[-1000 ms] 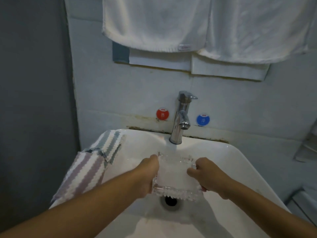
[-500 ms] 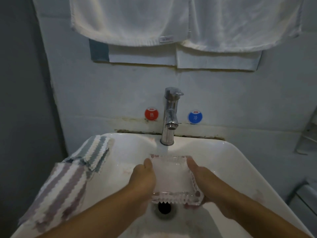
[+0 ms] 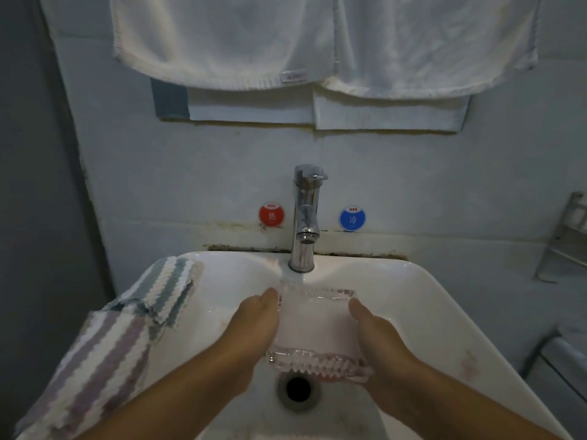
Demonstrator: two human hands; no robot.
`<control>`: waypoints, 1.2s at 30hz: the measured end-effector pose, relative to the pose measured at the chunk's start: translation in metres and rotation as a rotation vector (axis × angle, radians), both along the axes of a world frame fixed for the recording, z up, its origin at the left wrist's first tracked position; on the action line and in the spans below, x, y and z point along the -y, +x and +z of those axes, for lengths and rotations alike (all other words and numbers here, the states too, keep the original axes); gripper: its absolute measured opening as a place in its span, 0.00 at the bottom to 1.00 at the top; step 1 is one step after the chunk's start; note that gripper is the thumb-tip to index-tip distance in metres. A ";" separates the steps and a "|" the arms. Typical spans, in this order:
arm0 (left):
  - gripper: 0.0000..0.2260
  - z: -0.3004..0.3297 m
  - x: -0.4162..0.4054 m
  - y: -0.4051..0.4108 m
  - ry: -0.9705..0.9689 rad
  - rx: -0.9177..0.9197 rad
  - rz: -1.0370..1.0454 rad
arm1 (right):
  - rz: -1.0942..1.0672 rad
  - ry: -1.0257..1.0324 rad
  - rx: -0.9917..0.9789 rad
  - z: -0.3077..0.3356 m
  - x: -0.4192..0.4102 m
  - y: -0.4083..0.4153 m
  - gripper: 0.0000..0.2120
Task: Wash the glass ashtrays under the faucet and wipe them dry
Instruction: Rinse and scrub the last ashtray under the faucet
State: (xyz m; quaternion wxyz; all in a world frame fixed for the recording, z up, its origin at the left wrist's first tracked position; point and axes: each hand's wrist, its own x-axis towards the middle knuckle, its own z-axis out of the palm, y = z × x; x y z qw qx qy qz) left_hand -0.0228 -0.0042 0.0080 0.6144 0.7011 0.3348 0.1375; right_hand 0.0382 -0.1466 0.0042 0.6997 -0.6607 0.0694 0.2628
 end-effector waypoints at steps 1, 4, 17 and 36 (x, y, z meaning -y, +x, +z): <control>0.14 0.001 0.000 0.000 0.032 0.030 0.009 | 0.001 -0.003 -0.001 0.001 0.000 0.000 0.16; 0.09 0.014 0.000 -0.002 0.245 0.169 0.059 | 0.010 -0.020 -0.006 0.001 0.001 0.002 0.19; 0.09 0.101 -0.023 0.029 1.469 0.831 0.049 | 0.045 -0.060 -0.016 0.001 0.000 0.001 0.23; 0.11 0.101 -0.022 0.050 1.461 0.882 0.108 | 0.057 -0.073 -0.017 -0.017 -0.003 0.010 0.25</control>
